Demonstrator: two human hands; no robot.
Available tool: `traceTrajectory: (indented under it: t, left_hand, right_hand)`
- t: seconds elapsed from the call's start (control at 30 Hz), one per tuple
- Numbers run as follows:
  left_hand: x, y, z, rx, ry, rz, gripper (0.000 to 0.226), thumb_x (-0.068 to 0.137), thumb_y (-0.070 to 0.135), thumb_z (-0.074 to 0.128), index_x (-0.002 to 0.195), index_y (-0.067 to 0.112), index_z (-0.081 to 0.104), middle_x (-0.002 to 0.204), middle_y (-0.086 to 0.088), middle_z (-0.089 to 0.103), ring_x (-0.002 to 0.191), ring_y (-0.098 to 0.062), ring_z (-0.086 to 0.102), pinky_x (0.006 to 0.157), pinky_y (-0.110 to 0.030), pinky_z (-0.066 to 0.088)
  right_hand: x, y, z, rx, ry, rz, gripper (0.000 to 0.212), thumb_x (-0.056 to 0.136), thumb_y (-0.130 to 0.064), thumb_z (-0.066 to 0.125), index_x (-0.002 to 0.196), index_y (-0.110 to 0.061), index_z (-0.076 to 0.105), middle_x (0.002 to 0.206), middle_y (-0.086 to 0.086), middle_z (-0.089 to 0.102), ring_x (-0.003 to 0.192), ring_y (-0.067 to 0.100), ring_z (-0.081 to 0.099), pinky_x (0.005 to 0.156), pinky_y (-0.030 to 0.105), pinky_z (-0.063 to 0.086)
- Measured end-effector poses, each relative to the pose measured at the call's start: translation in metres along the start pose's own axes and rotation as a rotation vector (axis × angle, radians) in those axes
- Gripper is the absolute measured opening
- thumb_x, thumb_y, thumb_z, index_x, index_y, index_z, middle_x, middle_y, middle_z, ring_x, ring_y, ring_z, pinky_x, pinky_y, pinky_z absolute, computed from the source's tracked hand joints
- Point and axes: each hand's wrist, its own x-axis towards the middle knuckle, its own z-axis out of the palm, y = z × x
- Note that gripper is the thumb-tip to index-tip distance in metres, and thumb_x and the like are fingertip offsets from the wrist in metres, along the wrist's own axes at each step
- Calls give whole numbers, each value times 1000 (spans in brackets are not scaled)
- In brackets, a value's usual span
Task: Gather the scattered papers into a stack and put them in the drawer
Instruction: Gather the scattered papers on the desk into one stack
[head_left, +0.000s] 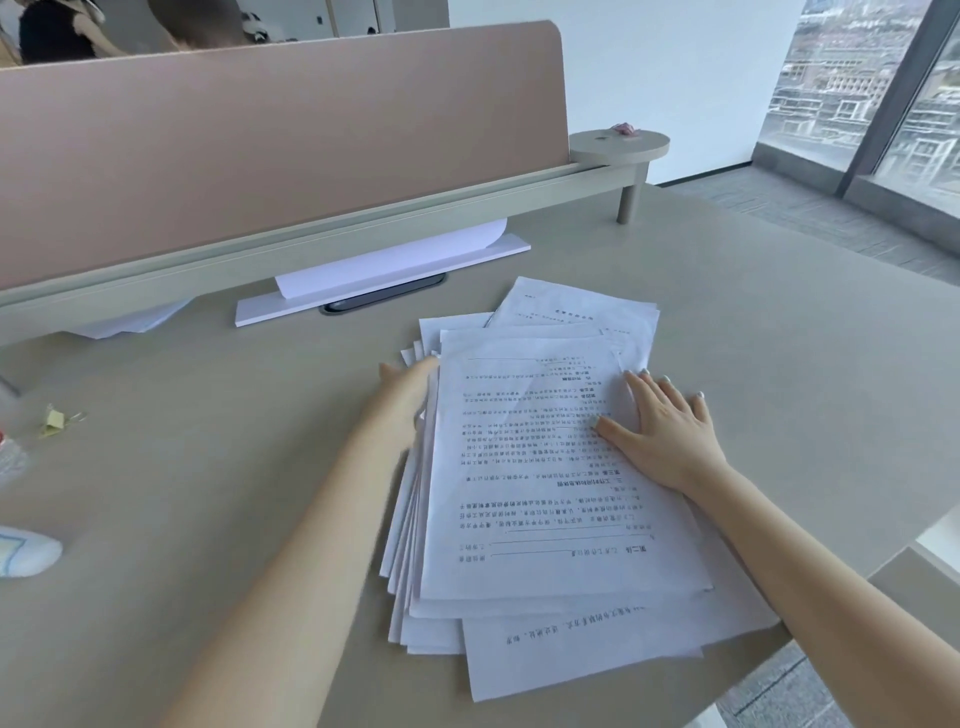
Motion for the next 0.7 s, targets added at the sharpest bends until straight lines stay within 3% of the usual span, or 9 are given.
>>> traceTrajectory:
  t: [0.13,0.2,0.27,0.3,0.37,0.43,0.53,0.63,0.7]
  left_hand:
    - [4,14,-23,-221,-157,-168,59,89,27,53,141,14,30,145,-7,37,90,-20,55,65,-30,49]
    - [6,13,-29,-101,-207,-170,35,90,32,50,120,16,42,100,-5,62,67,-14,55,52,-23,49]
    - [3,11,-26,56,-267,-172,28,89,39,47,100,14,53,56,4,62,49,-6,57,52,-19,46]
    - [3,8,-22,148,-290,-133,30,88,41,49,98,14,58,54,7,65,51,-2,61,61,-19,47]
    - [6,1,-14,316,-303,12,44,81,42,59,117,16,59,102,6,73,98,-4,63,96,-26,42]
    - [-3,-2,-6,386,-303,94,54,81,43,61,129,21,52,133,11,52,123,-9,45,108,-29,27]
    - [-5,1,-3,285,-386,91,49,82,58,49,121,30,60,127,12,57,116,-8,52,106,-33,34]
    - [2,18,-7,88,-436,168,33,90,48,44,92,32,74,91,2,76,84,-17,71,78,-31,53]
    - [9,32,-10,95,-457,101,38,86,54,48,96,28,74,93,-1,75,90,-21,71,83,-34,51]
  right_hand:
    - [1,1,2,-2,8,-20,76,84,-61,36,146,-23,15,158,-1,16,146,19,8,117,48,5]
    - [1,1,2,1,1,-19,76,85,-61,37,147,-23,15,158,0,16,146,19,8,117,48,4]
    - [0,2,0,4,-8,-18,76,85,-60,37,147,-23,14,159,0,15,147,19,7,117,48,3]
    - [0,2,0,7,-12,-18,76,85,-59,37,147,-23,13,159,0,14,147,19,6,117,48,2]
    - [-1,3,-1,16,-18,-16,76,85,-59,37,147,-23,12,159,-1,14,147,19,6,118,47,1]
    - [-1,2,-1,22,-16,-16,75,86,-58,37,147,-23,13,159,-1,14,147,19,6,118,46,1]
    - [-2,1,-2,47,-19,-19,69,88,-55,34,147,-25,14,159,-2,14,147,17,6,117,46,-1]
    - [-2,1,-4,65,-57,-32,62,92,-51,25,147,-26,12,159,-3,13,147,17,3,118,46,-4]
    - [-2,2,-4,63,-69,-47,60,93,-50,22,148,-27,11,159,-3,12,147,17,2,118,46,-4]
